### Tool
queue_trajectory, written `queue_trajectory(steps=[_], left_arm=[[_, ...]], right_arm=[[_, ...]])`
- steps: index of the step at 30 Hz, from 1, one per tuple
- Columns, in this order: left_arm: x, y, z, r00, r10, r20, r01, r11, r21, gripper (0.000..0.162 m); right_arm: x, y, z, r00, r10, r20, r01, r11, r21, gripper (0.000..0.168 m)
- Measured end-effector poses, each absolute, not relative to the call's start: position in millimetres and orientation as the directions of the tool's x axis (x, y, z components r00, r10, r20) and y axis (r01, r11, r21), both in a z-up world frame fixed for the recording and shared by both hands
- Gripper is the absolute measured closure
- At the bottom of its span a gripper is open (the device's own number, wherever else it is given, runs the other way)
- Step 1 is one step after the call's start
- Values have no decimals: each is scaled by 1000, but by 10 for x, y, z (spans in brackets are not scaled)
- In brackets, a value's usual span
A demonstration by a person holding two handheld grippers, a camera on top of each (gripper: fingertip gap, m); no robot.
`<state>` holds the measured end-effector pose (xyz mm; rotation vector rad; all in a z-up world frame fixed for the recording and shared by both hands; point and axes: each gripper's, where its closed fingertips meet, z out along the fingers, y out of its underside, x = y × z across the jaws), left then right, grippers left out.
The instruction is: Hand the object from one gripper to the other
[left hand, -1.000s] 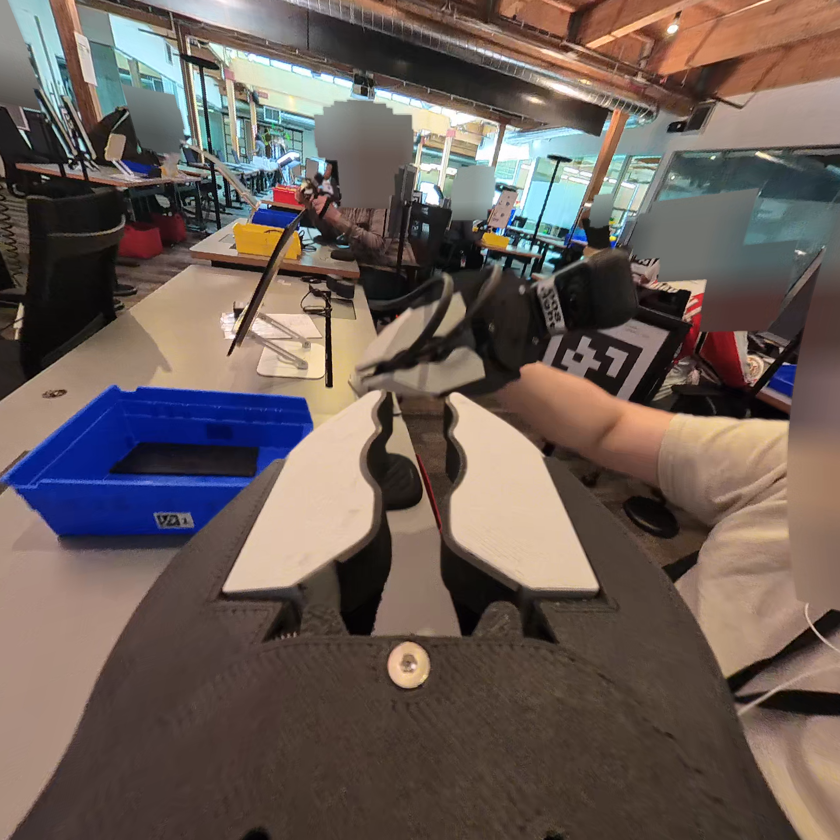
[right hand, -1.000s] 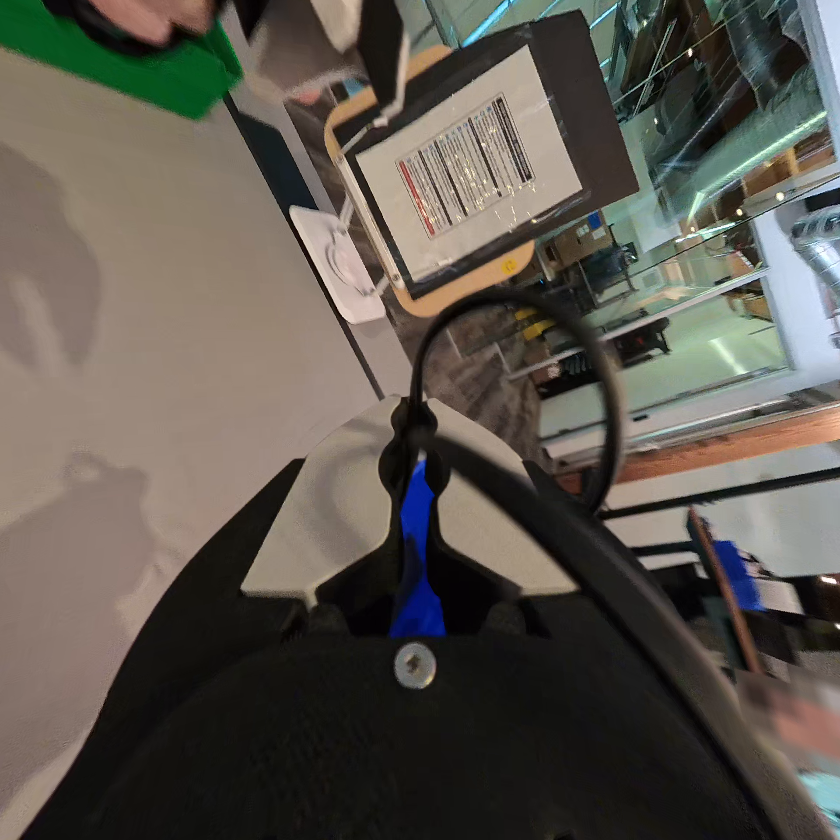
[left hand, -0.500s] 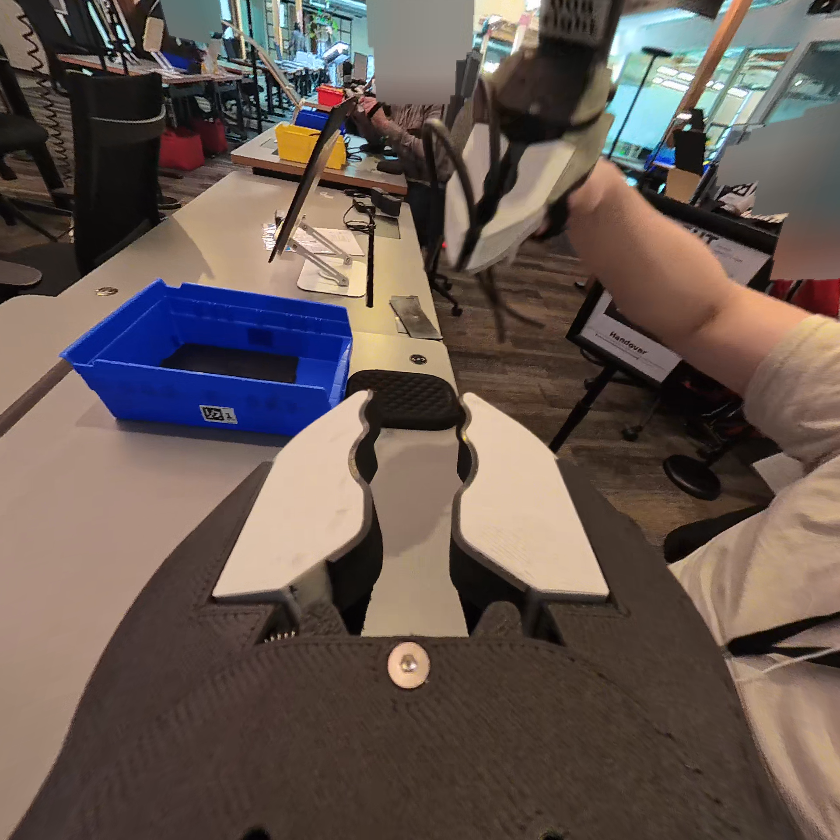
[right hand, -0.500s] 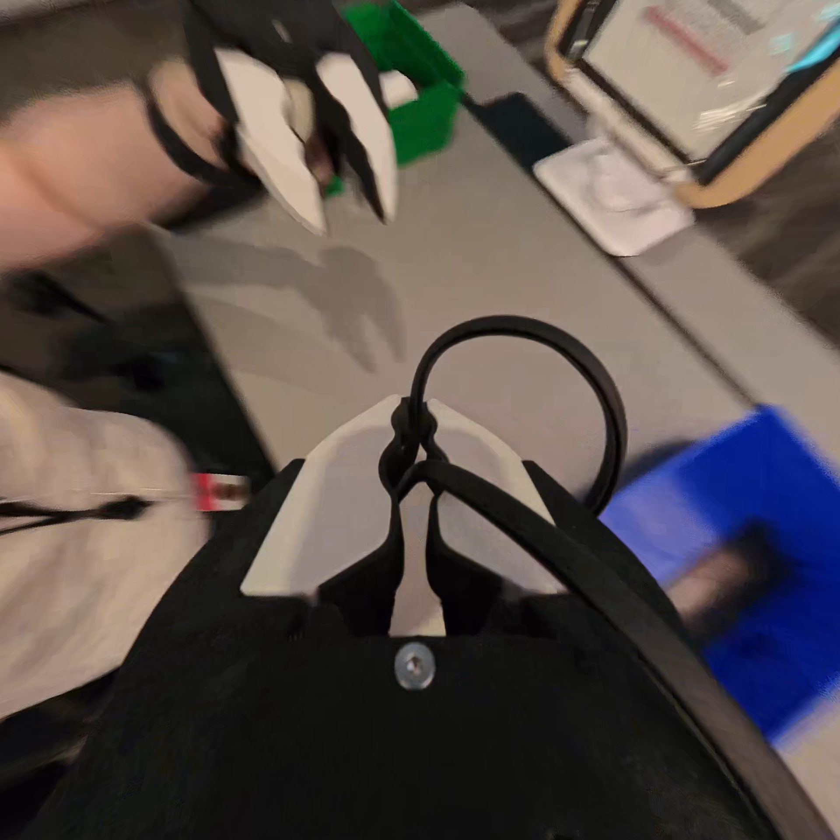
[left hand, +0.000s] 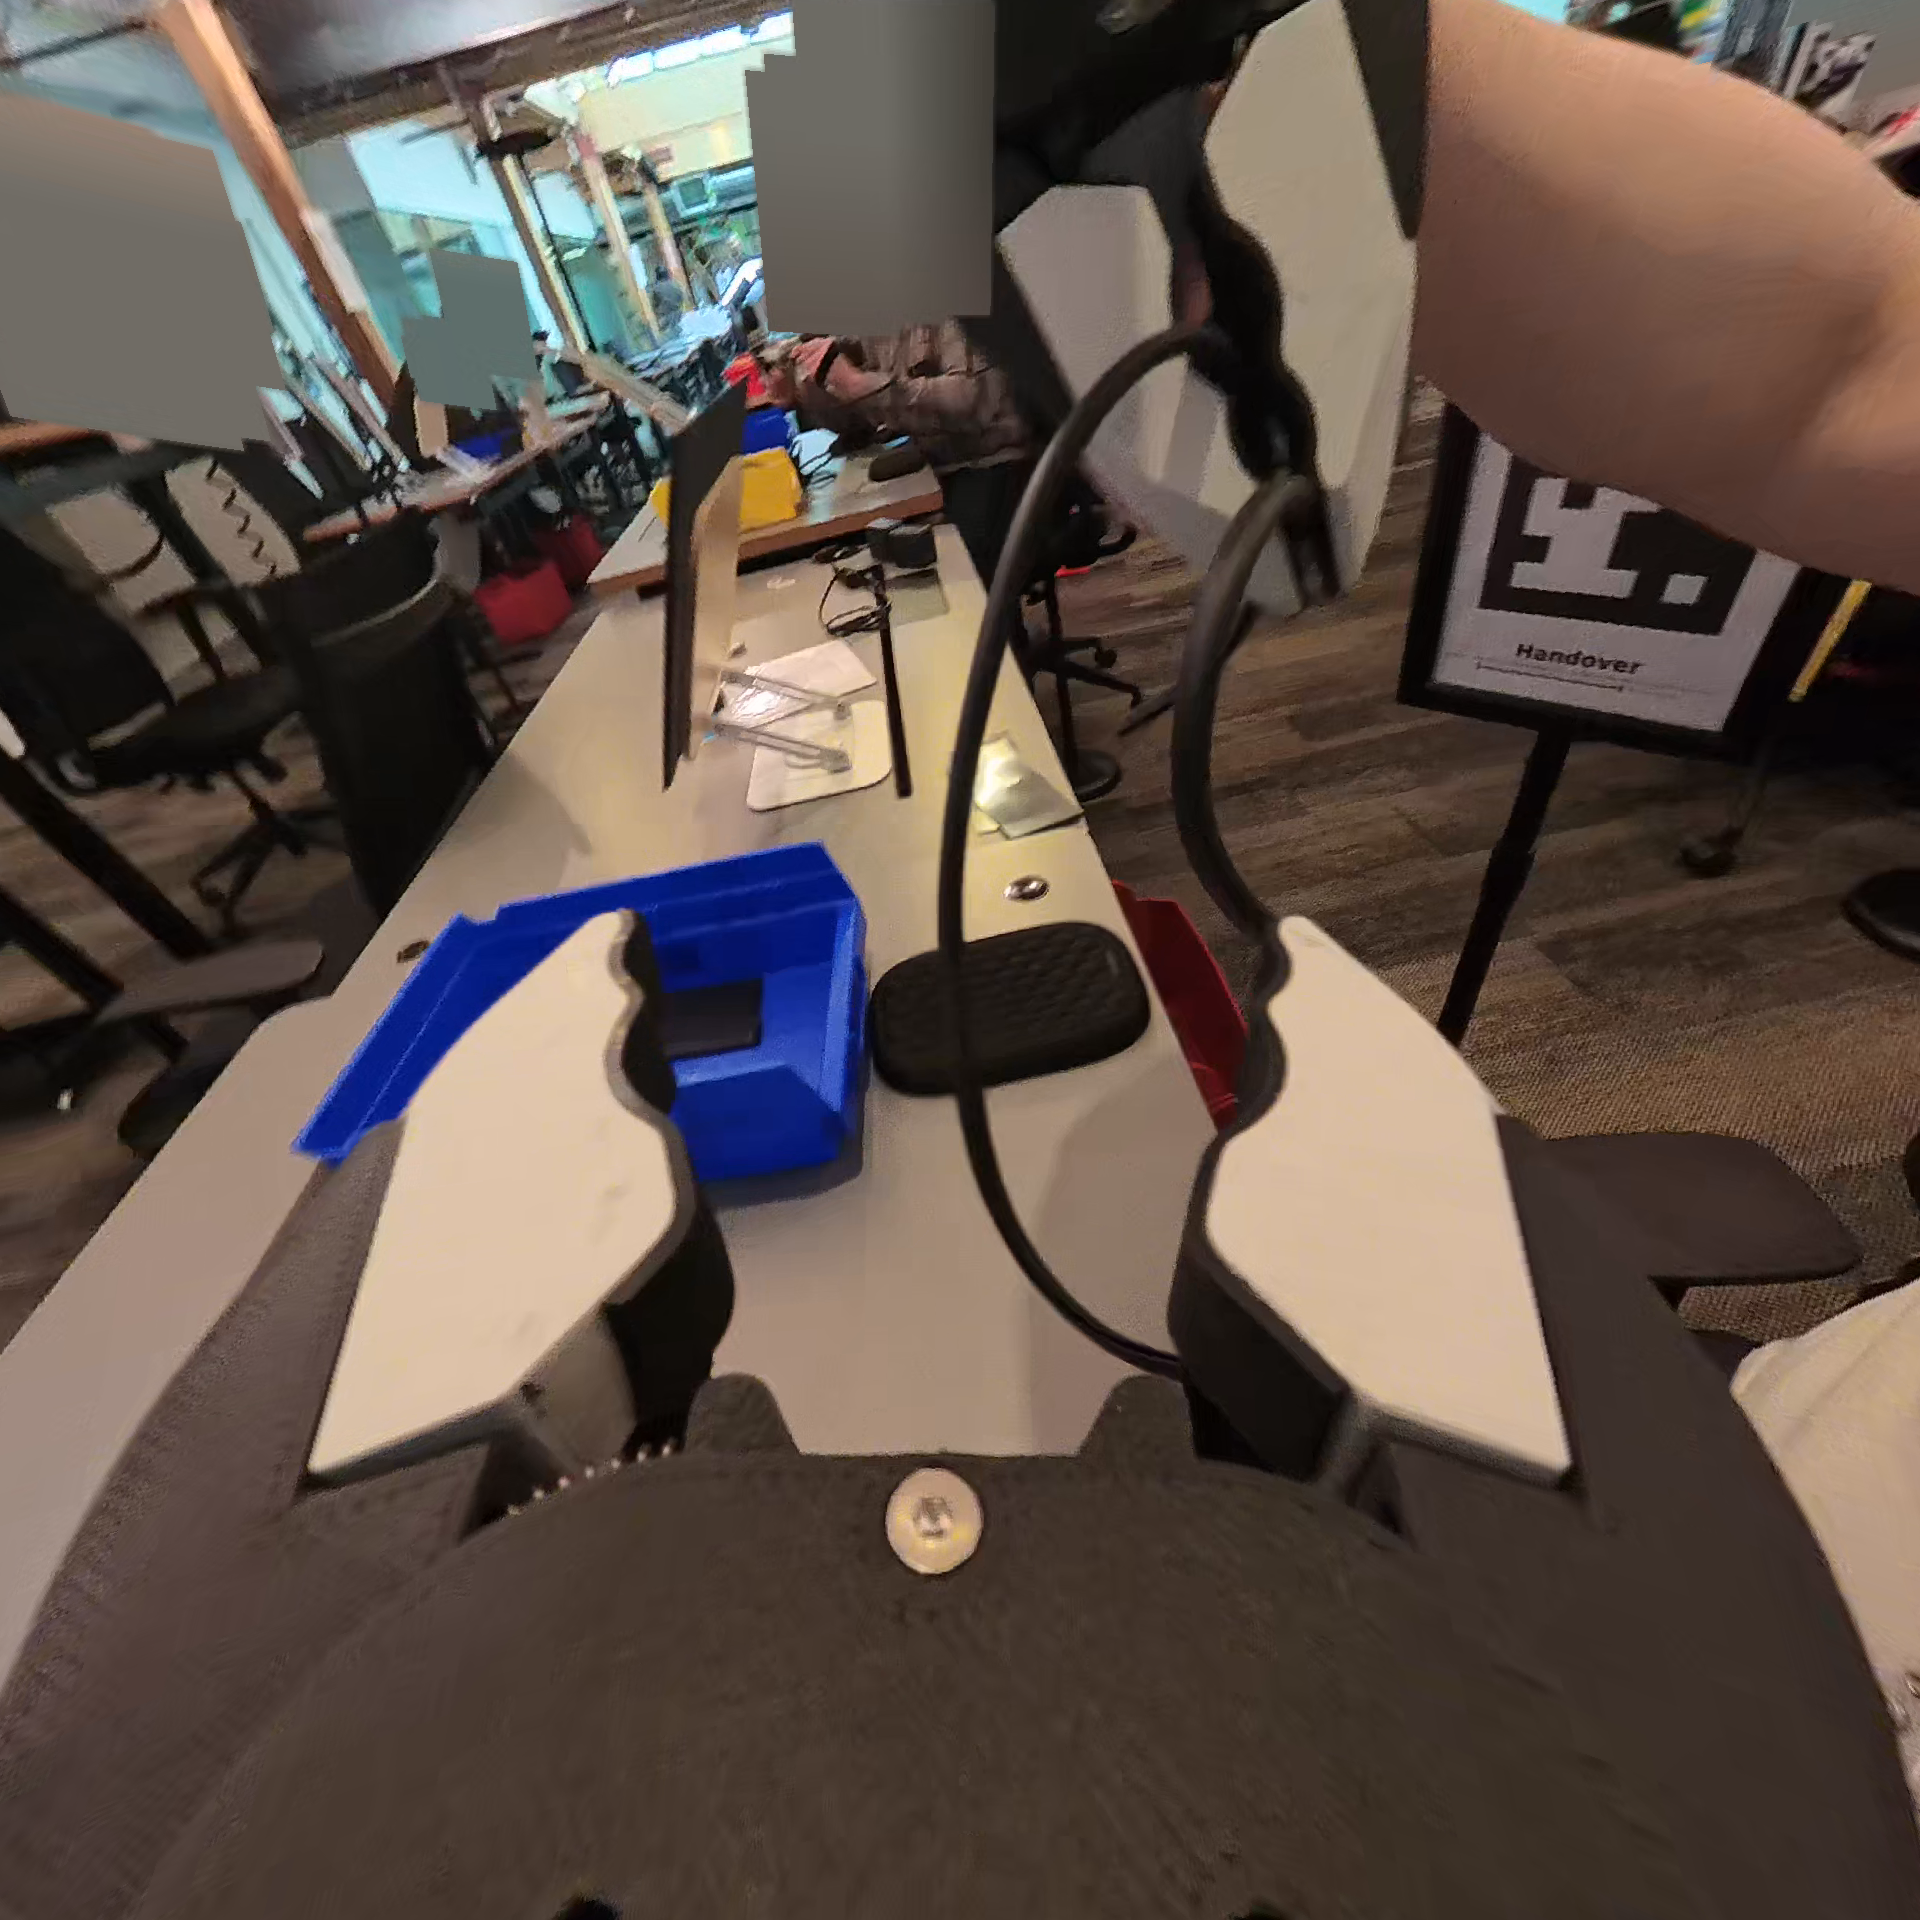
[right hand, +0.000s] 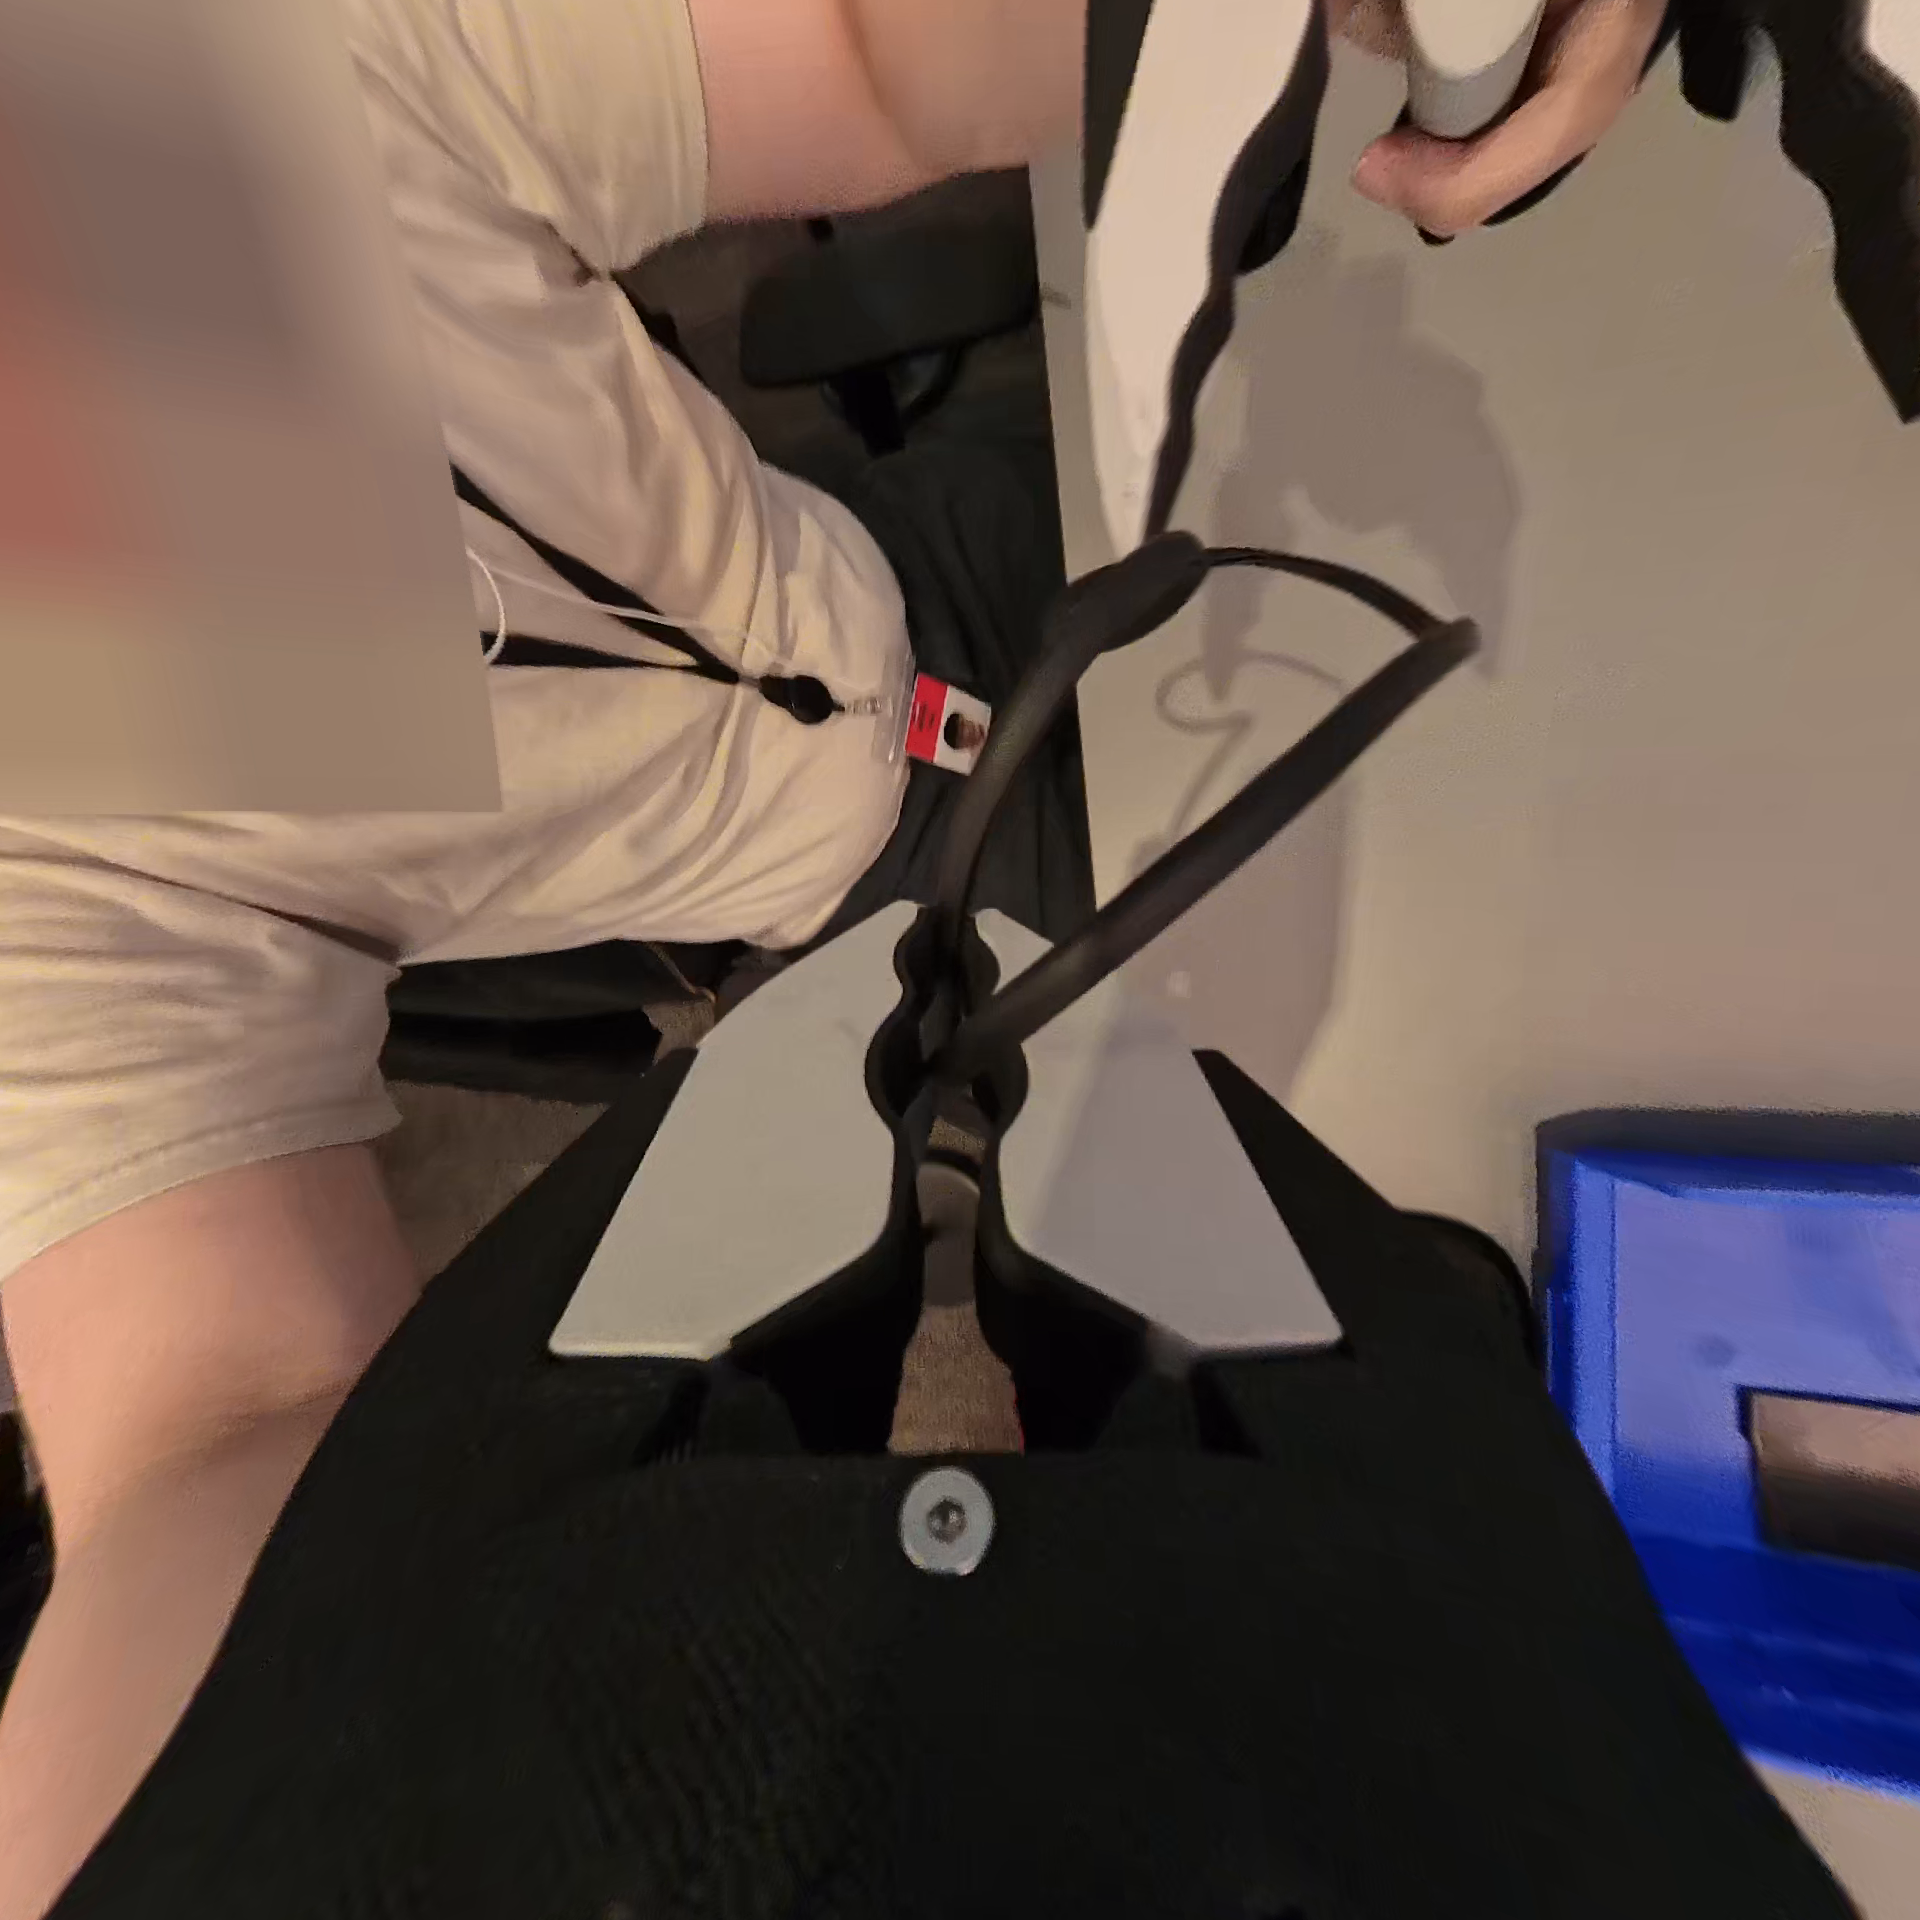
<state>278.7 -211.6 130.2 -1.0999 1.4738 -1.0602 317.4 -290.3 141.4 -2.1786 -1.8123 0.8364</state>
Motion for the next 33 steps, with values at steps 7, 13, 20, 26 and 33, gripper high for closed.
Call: queue_trajectory(steps=[7,13,20,26,33], left_arm=[[3183,-2596,1276,-300,-936,-183,-129,230,-965,78],[3371,-2482,1335,-266,-915,-303,-97,338,-936,112],[3531,-2691,1369,-407,-816,-411,-98,486,-868,155],[3573,-2492,1477,-321,-880,-349,-217,427,-878,156],[3348,-2123,1849,-171,-946,-277,-288,317,-904,156]], right_arm=[[3175,-3040,1342,115,970,-216,927,-183,-328,163],[3326,-3058,1356,121,981,-153,933,-165,-319,163],[3442,-3209,1396,84,978,-191,920,-149,-362,163],[3587,-2980,1422,119,988,-100,826,-155,-541,160],[4060,-2524,2067,440,871,220,163,163,-973,115]])
